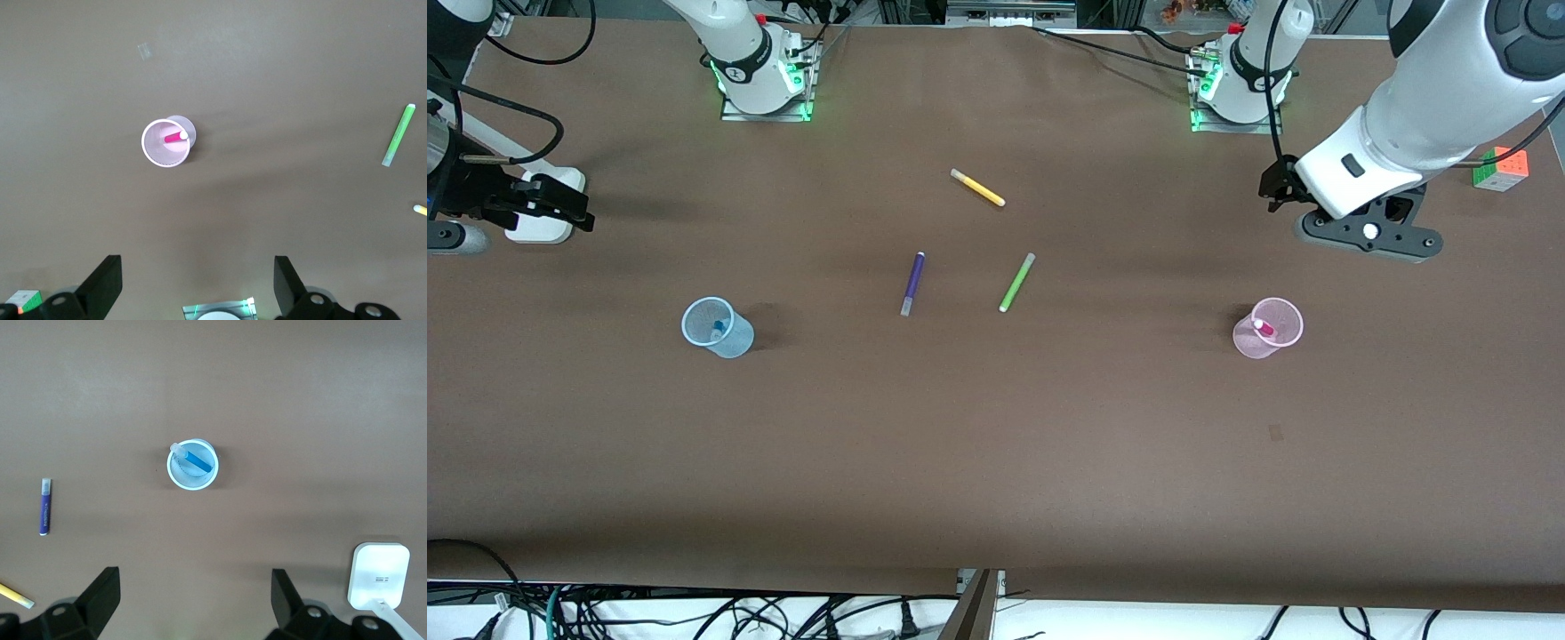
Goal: Place pink and blue markers in matching cups
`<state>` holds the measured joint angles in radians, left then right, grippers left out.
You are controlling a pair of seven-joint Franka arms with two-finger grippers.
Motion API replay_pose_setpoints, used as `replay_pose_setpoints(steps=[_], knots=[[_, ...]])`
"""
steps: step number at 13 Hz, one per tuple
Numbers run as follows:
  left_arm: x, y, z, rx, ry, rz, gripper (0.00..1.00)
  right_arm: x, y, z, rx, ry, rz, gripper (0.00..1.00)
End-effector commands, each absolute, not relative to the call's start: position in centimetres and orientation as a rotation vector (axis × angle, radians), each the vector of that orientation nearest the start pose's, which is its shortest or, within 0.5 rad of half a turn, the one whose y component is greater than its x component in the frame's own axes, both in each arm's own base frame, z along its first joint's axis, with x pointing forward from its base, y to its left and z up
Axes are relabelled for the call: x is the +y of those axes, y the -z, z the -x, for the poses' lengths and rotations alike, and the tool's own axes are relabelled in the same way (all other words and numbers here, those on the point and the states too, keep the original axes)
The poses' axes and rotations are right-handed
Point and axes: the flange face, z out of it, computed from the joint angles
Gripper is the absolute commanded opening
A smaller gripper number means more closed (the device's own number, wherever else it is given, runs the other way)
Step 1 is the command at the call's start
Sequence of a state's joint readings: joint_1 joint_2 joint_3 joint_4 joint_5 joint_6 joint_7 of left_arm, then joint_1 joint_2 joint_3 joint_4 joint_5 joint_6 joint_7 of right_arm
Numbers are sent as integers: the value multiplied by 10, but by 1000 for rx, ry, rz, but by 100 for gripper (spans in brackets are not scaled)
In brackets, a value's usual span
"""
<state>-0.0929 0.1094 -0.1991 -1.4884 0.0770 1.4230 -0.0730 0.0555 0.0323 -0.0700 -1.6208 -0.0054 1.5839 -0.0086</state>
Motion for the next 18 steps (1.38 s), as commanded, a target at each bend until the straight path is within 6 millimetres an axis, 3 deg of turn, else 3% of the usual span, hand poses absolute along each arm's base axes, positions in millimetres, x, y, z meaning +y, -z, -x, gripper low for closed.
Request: replay_pose_setpoints(steps=[1,3,7,18], knots=[[-137,-593,-517,292,-134,3000,100,-7,-589,-564,6,-104,3164,100],[-113,-599,-516,234,-121,3003,100,-8,-589,-564,9,-107,3163,100],[-111,-593,-538,213,-151,3016,100,-8,-589,-564,9,-107,3163,100],[-109,-591,-541,213,-184,3014,100,-9,-588,-564,9,-112,3162,100]])
